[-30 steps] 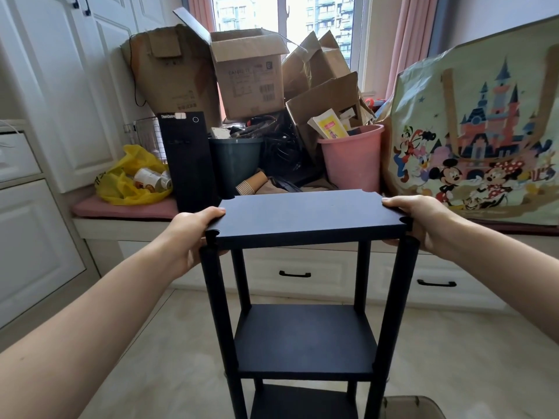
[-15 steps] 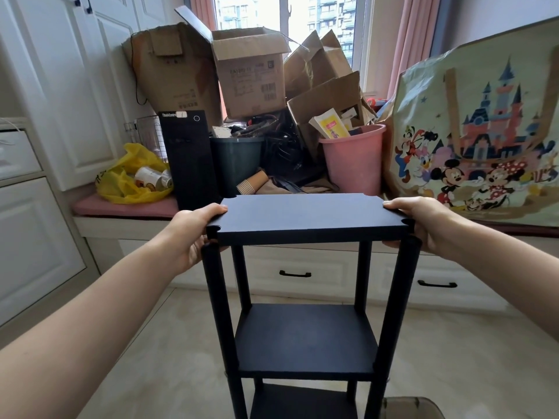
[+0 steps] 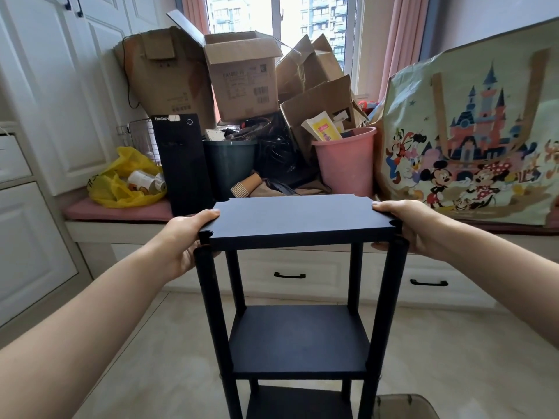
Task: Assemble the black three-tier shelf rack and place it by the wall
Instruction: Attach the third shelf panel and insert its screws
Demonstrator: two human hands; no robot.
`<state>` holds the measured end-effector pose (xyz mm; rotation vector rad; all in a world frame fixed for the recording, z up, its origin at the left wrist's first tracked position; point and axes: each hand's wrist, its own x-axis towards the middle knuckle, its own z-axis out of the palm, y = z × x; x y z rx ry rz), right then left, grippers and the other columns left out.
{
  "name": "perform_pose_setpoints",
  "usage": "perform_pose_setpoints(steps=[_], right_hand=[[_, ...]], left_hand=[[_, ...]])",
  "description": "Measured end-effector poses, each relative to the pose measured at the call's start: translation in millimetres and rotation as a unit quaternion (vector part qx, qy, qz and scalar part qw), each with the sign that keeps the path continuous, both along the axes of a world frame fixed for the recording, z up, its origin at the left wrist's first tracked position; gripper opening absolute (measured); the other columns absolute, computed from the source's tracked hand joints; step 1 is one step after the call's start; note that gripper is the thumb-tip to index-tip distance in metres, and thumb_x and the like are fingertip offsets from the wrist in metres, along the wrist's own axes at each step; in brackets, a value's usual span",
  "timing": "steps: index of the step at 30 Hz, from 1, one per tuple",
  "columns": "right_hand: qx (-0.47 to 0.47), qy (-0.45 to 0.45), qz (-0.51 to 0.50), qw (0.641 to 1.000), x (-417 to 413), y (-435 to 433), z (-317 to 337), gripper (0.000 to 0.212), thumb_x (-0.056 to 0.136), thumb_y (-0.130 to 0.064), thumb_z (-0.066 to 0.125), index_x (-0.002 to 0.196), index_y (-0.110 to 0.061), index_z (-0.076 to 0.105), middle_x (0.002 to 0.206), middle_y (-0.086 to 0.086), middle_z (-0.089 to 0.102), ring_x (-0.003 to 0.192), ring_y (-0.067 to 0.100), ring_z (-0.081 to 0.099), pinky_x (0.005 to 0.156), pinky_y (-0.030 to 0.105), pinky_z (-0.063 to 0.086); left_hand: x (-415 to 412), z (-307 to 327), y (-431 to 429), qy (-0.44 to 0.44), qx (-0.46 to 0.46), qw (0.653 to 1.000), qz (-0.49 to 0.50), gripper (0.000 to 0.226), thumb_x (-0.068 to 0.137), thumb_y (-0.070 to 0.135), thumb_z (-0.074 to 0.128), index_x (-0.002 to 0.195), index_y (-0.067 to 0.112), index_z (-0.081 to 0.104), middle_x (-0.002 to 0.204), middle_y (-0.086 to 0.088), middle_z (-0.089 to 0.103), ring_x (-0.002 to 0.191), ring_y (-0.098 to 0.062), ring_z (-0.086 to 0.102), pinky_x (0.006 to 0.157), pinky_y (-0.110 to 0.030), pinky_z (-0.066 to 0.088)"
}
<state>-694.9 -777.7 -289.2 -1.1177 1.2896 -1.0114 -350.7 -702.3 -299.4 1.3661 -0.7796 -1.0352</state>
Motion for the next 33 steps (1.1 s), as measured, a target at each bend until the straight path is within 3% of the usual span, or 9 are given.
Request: perform_pose_setpoints(steps=[4,10,14,18,21,26,30,33], right_hand=[[-0.004,-0.009,0.013,1.000,0,3,0,0.038,0.090,-0.029,0.071,0.120,-0.009,0.062,0.098,0.012,0.067,0.066,0.020,0.070,0.055,0.036,0.060],[-0.012,-0.032,0.003,0.999,2,0,-2,0.033,0.087,-0.032,0.075,0.107,-0.007,0.065,0.076,0.006,0.067,0.055,0.015,0.067,0.058,0.034,0.060],[-0.006,0.009,-0.003,1.000,9,-3,-6,0.033,0.091,-0.035,0.070,0.103,-0.005,0.062,0.071,0.007,0.062,0.053,0.017,0.062,0.050,0.031,0.057],[0.047,-0.042,0.011,0.998,7,1,-18,0.031,0.096,-0.039,0.060,0.093,-0.008,0.062,0.065,0.006,0.060,0.056,0.019,0.062,0.054,0.032,0.057],[0.030,-0.059,0.009,0.998,4,5,-19,0.017,0.093,-0.024,0.064,0.097,-0.008,0.062,0.071,0.007,0.062,0.056,0.019,0.063,0.051,0.033,0.057],[0.004,-0.056,-0.008,0.998,3,7,-15,0.015,0.092,-0.019,0.064,0.101,-0.008,0.061,0.085,0.009,0.058,0.067,0.019,0.059,0.053,0.032,0.057],[0.013,-0.034,-0.009,0.999,4,7,-17,0.012,0.091,-0.017,0.063,0.096,-0.007,0.058,0.078,0.009,0.058,0.063,0.020,0.059,0.057,0.034,0.056],[0.032,-0.039,-0.005,0.999,3,5,-17,0.011,0.091,-0.017,0.062,0.092,-0.006,0.060,0.067,0.008,0.063,0.057,0.020,0.062,0.055,0.034,0.057]], left_hand=[[-2,-1,2,0.049,-0.002,0.999,0.003,0.027,0.093,0.029,0.072,0.105,0.007,0.061,0.086,-0.009,0.067,0.053,-0.017,0.070,0.045,-0.027,0.056],[-7,-6,4,0.045,-0.022,0.998,0.027,0.025,0.094,0.029,0.069,0.102,0.006,0.060,0.086,-0.009,0.063,0.068,-0.020,0.063,0.044,-0.026,0.055],[-8,-8,7,0.050,-0.042,0.997,0.052,0.022,0.095,0.027,0.067,0.102,0.007,0.061,0.087,-0.009,0.064,0.071,-0.020,0.063,0.043,-0.026,0.054],[-10,-8,7,0.056,-0.047,0.996,0.053,0.019,0.096,0.028,0.066,0.096,0.009,0.061,0.085,-0.007,0.064,0.070,-0.018,0.064,0.044,-0.025,0.055],[-10,-8,6,0.061,-0.039,0.997,0.042,0.022,0.096,0.032,0.066,0.098,0.010,0.062,0.084,-0.006,0.064,0.069,-0.018,0.063,0.042,-0.024,0.053],[-6,-15,5,0.051,0.009,0.999,0.014,0.027,0.096,0.034,0.067,0.102,0.008,0.063,0.070,-0.005,0.066,0.047,-0.013,0.064,0.041,-0.024,0.051],[-4,-22,5,0.057,0.029,0.998,0.003,0.031,0.096,0.035,0.068,0.108,0.006,0.062,0.077,-0.007,0.064,0.061,-0.017,0.063,0.043,-0.025,0.052],[-4,-23,5,0.059,0.025,0.998,0.006,0.026,0.096,0.032,0.068,0.100,0.007,0.064,0.068,-0.006,0.066,0.049,-0.016,0.066,0.042,-0.025,0.052]])
